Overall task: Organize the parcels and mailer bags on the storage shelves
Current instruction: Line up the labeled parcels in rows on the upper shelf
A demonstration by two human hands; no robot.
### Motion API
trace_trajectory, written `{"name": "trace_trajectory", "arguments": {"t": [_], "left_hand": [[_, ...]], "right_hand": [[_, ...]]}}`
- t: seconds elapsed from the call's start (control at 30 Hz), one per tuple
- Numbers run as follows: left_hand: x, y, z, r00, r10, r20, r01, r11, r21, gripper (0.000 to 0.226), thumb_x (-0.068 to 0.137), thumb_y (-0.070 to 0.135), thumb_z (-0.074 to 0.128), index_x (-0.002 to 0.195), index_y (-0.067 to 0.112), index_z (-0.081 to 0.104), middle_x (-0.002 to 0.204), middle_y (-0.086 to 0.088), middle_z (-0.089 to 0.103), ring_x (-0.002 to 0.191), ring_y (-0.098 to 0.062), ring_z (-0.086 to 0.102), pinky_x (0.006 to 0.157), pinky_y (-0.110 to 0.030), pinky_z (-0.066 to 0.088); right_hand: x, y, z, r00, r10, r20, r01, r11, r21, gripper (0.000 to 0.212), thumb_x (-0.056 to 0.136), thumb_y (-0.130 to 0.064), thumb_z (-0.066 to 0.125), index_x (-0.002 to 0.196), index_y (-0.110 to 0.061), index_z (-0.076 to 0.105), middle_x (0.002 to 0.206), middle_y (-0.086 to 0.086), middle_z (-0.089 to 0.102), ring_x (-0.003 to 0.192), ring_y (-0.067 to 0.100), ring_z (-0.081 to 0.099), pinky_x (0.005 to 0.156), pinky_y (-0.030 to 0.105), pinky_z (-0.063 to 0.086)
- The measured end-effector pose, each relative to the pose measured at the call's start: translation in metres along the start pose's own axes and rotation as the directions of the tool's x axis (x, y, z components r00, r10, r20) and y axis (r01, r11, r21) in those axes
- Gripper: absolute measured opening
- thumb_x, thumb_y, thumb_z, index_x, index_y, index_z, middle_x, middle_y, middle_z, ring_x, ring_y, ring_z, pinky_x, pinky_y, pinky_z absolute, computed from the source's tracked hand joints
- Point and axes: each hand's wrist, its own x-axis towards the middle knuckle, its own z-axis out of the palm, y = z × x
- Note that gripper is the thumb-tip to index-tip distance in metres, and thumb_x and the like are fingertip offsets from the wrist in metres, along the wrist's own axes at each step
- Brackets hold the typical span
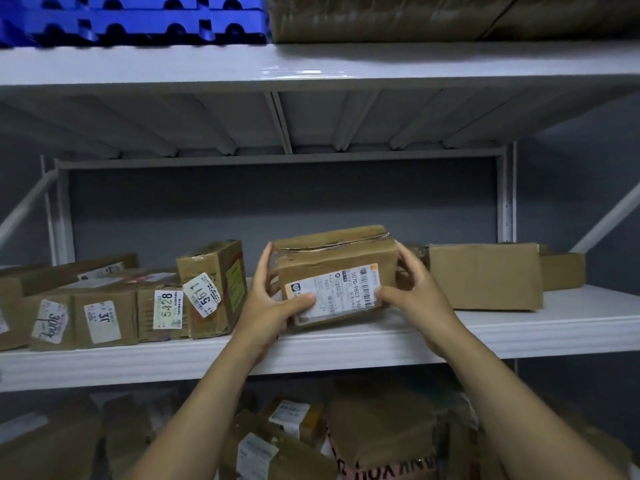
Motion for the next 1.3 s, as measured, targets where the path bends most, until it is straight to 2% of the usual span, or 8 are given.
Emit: {"name": "trace_trajectory", "arguments": {"t": [0.2,0.33,0.47,0.63,0.77,0.97,1.1,1.3], "left_hand": [[-0.007,0.013,0.013,0.970,0.240,-0.038,-0.215,0.922,0.322,0.102,0.065,0.029,0.088,0.143,0.044,0.025,0.133,0.022,0.042,0.114,0.012,0.044,0.084,-0.004,0.043],[-0.003,0.021,0.015,0.924,0.376,0.062,-0.347,0.762,0.546,0.096,0.065,0.030,0.085,0.142,0.040,0.030,0.133,0.021,0.039,0.126,-0.004,0.037,0.102,-0.027,0.038],[-0.006,0.030,0.019,0.857,0.455,0.244,-0.495,0.589,0.639,0.093,0.067,0.045,0.075,0.147,0.034,0.030,0.139,0.020,0.032,0.130,-0.002,0.026,0.103,-0.011,0.021],[-0.009,0.033,0.017,0.920,0.368,0.131,-0.379,0.755,0.535,0.112,0.064,0.035,0.087,0.151,0.036,0.017,0.150,0.014,0.017,0.133,0.000,0.027,0.104,-0.008,0.030],[-0.007,0.034,0.011,0.969,0.242,0.059,-0.243,0.867,0.435,0.113,0.060,0.024,0.090,0.149,0.031,0.020,0.130,0.014,0.051,0.110,0.006,0.054,0.089,-0.006,0.043],[-0.004,0.035,-0.007,0.953,0.303,0.032,-0.272,0.800,0.535,0.087,0.062,0.025,0.090,0.133,0.029,0.041,0.114,0.027,0.053,0.103,0.009,0.052,0.082,-0.003,0.040],[0.001,0.037,-0.013,0.954,0.298,0.030,-0.253,0.748,0.613,0.102,0.068,0.029,0.085,0.150,0.035,0.024,0.129,0.014,0.048,0.106,0.006,0.047,0.092,-0.018,0.043],[-0.005,0.038,-0.023,0.975,0.027,0.219,-0.135,0.856,0.498,0.130,0.058,0.029,0.088,0.153,0.035,-0.001,0.151,0.015,0.032,0.136,-0.002,0.033,0.114,-0.032,0.032]], "right_hand": [[-0.001,0.001,0.011,0.986,0.036,-0.166,-0.068,0.979,-0.192,0.105,0.079,-0.027,0.077,0.151,-0.040,0.003,0.155,-0.005,0.029,0.139,0.017,0.033,0.111,0.043,0.035],[-0.004,-0.008,0.013,0.978,-0.154,-0.138,0.074,0.885,-0.460,0.121,0.072,-0.027,0.083,0.148,-0.047,-0.009,0.160,-0.008,0.005,0.145,0.016,0.018,0.112,0.041,0.031],[-0.004,-0.016,0.016,0.985,-0.140,0.104,0.174,0.844,-0.508,0.125,0.067,-0.034,0.086,0.136,-0.066,-0.014,0.153,-0.009,0.023,0.135,0.012,0.036,0.104,0.036,0.041],[-0.002,-0.020,0.013,0.988,-0.107,0.108,0.144,0.878,-0.457,0.102,0.062,-0.037,0.088,0.132,-0.066,0.020,0.134,-0.015,0.035,0.118,0.006,0.043,0.093,0.027,0.042],[-0.008,-0.022,0.014,0.989,-0.008,0.147,0.056,0.945,-0.322,0.080,0.069,-0.032,0.085,0.125,-0.051,0.032,0.129,-0.021,0.042,0.111,-0.002,0.047,0.086,0.016,0.038],[-0.003,-0.030,0.012,0.972,0.075,0.223,-0.036,0.984,-0.175,0.047,0.076,-0.064,0.064,0.108,-0.031,0.054,0.112,-0.015,0.064,0.108,0.005,0.058,0.104,0.039,0.043],[0.000,-0.034,0.032,0.988,0.051,0.146,-0.021,0.980,-0.198,0.029,0.088,-0.051,0.057,0.107,-0.029,0.054,0.104,-0.012,0.063,0.095,0.008,0.060,0.080,0.030,0.050],[-0.003,-0.018,0.049,0.982,0.048,0.181,-0.007,0.975,-0.222,0.063,0.086,-0.030,0.069,0.138,-0.039,0.034,0.116,-0.020,0.055,0.096,-0.005,0.057,0.072,0.015,0.047]]}}
